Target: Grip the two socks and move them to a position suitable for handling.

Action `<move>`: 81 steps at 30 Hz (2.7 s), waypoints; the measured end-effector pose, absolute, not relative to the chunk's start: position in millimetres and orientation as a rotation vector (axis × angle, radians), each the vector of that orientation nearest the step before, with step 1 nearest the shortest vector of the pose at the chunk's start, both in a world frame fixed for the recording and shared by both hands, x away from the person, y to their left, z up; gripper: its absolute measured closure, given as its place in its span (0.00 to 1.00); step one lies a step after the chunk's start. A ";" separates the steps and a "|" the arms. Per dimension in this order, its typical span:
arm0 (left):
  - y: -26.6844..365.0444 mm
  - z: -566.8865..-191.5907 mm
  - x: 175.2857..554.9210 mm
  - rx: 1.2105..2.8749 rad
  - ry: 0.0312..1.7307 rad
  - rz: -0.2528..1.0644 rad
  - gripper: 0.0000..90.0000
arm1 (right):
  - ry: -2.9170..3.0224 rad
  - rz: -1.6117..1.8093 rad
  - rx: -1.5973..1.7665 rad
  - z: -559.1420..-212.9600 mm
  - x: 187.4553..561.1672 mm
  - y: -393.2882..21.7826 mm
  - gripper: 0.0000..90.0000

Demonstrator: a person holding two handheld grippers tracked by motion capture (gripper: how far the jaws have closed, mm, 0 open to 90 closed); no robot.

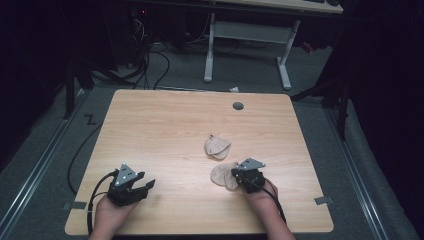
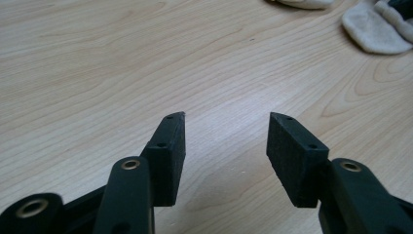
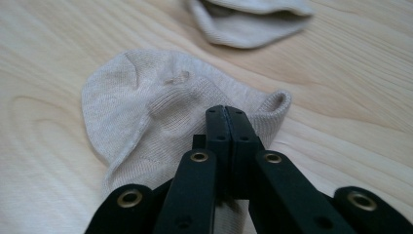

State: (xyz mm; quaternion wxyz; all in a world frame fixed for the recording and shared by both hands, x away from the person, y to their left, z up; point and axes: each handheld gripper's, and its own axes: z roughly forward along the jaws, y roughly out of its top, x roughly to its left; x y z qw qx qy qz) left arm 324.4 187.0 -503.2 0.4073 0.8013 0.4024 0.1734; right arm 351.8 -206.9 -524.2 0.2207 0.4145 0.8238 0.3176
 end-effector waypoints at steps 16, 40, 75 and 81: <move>155.3 -500.6 317.0 2.021 0.907 0.302 0.66 | 2.431 0.935 0.922 -524.1 330.8 -144.7 0.98; 99.7 -527.1 309.3 2.169 0.857 0.214 0.86 | 2.394 1.073 0.786 -502.8 298.0 -112.2 0.77; 108.2 -523.4 309.3 2.156 0.832 0.308 0.81 | 2.224 0.993 1.127 -511.2 329.8 -190.9 0.86; 102.6 -526.2 310.6 2.178 0.823 0.300 0.84 | 2.327 0.992 1.092 -518.8 329.8 -177.2 0.92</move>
